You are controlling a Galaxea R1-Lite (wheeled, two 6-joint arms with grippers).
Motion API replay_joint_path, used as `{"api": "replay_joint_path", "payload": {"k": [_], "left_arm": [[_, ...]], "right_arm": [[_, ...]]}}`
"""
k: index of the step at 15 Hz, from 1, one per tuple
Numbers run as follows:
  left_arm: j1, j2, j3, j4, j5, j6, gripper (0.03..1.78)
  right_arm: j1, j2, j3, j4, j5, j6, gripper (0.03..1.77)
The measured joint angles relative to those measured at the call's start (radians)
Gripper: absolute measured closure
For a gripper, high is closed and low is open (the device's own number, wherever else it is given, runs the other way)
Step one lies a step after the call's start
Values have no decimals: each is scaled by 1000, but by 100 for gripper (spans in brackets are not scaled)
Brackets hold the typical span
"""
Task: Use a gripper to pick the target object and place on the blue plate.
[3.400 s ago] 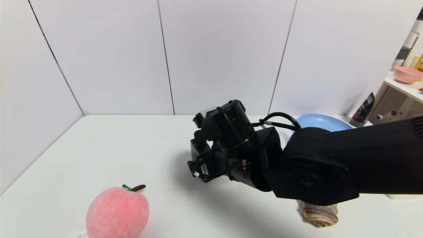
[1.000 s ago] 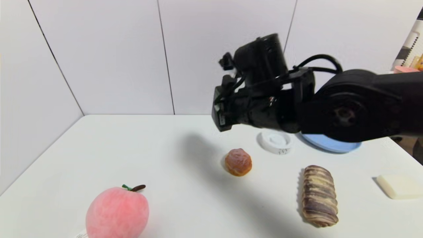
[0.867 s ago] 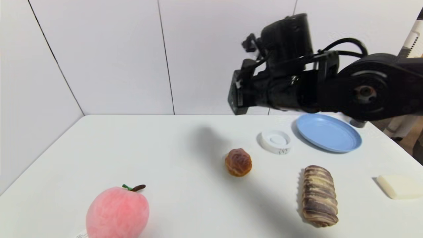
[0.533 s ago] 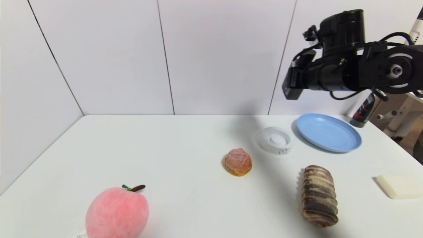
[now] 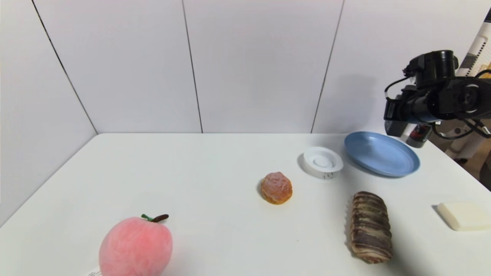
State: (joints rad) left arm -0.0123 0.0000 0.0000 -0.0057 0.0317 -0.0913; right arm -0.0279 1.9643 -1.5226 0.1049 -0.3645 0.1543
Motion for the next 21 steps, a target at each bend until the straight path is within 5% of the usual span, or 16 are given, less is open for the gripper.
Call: {"api": "replay_joint_path", "payload": {"k": [9,15,21], "left_arm": [[0,0,0,0,0,0,12],[0,0,0,0,0,0,12],[0,0,0,0,0,0,12]], "right_arm": [[-11,81,81,-72,4,50,119],[-4,44,106,-71,9,39,63],[0,-103,209,-67,9,-3,34]]}}
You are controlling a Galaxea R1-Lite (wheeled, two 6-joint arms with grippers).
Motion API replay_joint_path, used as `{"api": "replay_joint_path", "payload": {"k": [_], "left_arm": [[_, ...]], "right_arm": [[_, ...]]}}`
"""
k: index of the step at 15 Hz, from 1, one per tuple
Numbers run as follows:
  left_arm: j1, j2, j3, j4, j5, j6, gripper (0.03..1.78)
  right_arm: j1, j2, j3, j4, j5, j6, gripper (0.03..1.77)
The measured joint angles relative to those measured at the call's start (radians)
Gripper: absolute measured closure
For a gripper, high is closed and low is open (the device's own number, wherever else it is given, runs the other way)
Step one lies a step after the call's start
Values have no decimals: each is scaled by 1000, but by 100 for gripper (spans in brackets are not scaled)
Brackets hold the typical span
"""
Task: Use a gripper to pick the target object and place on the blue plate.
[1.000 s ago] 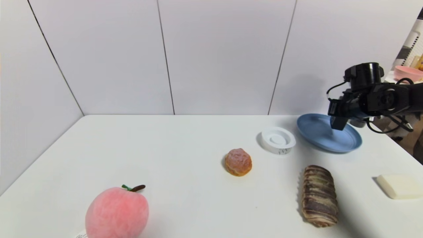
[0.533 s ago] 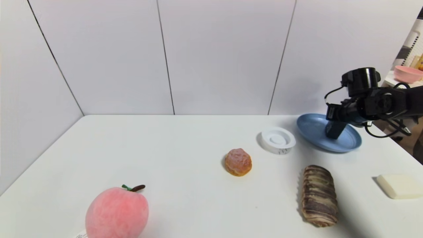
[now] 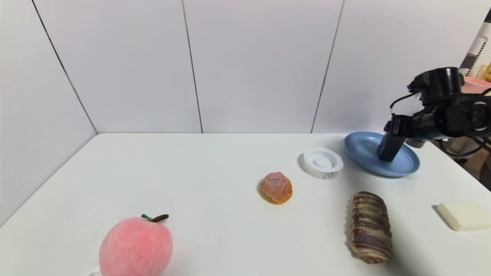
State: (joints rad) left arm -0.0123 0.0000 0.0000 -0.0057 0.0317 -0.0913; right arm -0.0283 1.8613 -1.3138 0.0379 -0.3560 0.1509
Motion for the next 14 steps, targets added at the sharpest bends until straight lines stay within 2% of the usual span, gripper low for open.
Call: {"api": "replay_joint_path", "payload": {"k": [4,8,12,14], "left_arm": [[0,0,0,0,0,0,12],[0,0,0,0,0,0,12],[0,0,0,0,0,0,12],[0,0,0,0,0,0,12]], "right_arm": [[30,-258,191,3,1,-9,24],[97,-638,477,-2,4,-34,18],[130,-1033,749,-13,73,-101,14],[131,-1222,902,-51,129,-133,13]]}}
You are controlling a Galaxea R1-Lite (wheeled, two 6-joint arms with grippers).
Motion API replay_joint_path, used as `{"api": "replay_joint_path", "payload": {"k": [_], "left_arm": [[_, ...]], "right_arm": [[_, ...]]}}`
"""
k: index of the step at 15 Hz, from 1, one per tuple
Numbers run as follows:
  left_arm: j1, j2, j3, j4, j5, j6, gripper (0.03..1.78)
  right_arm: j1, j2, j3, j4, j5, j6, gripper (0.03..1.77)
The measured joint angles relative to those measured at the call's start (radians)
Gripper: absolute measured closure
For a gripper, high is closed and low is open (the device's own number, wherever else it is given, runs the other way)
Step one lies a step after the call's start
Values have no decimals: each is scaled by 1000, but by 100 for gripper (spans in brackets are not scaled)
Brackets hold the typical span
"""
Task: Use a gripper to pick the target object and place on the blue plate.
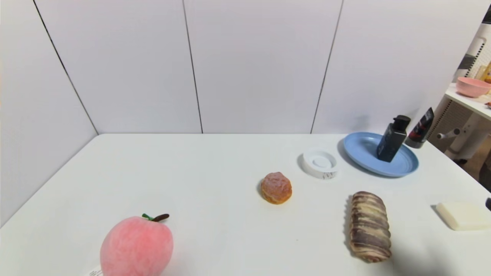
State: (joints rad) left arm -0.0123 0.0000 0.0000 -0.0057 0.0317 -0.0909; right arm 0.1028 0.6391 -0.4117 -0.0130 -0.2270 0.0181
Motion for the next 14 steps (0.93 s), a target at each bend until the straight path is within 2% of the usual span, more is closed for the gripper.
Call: {"api": "replay_joint_path", "payload": {"k": [2,5,9,12,14], "left_arm": [[0,0,0,0,0,0,12],[0,0,0,0,0,0,12],[0,0,0,0,0,0,12],[0,0,0,0,0,0,12],[0,0,0,0,0,0,12]], "right_arm": [[-11,-168,163,-51,62,-46,12],[-26,-310,367,-151,115,-91,11],[-63,-378,395,-106,180,-99,11],[-86,-509,405,-3,222,-93,11],[-94,-579,409,14,230,-87,11]]}}
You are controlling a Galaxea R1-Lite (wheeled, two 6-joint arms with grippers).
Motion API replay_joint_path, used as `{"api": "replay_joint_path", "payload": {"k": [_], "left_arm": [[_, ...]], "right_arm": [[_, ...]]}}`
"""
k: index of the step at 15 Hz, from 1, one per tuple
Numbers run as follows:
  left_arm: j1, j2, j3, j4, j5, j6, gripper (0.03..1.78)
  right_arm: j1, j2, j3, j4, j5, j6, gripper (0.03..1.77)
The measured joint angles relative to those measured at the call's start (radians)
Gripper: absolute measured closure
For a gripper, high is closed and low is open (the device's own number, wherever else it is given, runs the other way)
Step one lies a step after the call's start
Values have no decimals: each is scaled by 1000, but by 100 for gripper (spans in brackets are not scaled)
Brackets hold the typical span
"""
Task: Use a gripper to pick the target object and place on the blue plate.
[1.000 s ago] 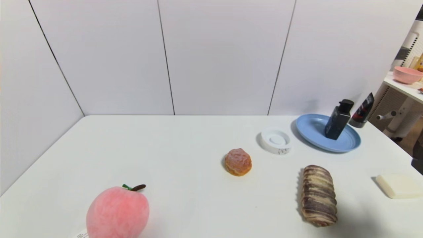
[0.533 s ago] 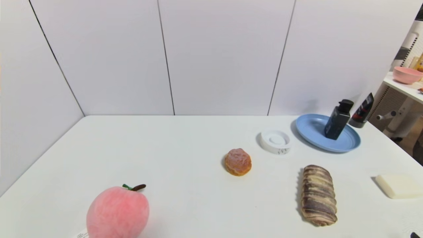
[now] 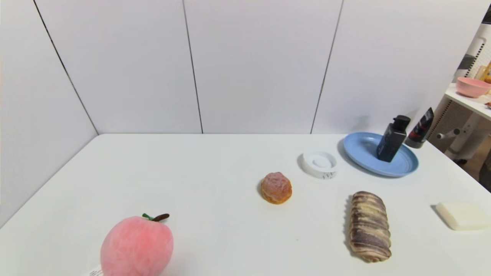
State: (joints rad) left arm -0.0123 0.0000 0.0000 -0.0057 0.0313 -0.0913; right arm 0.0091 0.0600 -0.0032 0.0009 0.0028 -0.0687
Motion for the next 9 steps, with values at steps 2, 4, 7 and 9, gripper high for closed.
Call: {"api": "replay_joint_path", "payload": {"k": [2,4,7,9], "left_arm": [[0,0,0,0,0,1,12],[0,0,0,0,0,0,12],[0,0,0,0,0,0,12],[0,0,0,0,0,0,12]], "right_arm": [[-2,-36,2,-1,0,20,11],[-3,-52,2,-1,0,24,11],[-3,-61,3,-1,0,26,11],[-3,-62,3,-1,1,26,11]]}}
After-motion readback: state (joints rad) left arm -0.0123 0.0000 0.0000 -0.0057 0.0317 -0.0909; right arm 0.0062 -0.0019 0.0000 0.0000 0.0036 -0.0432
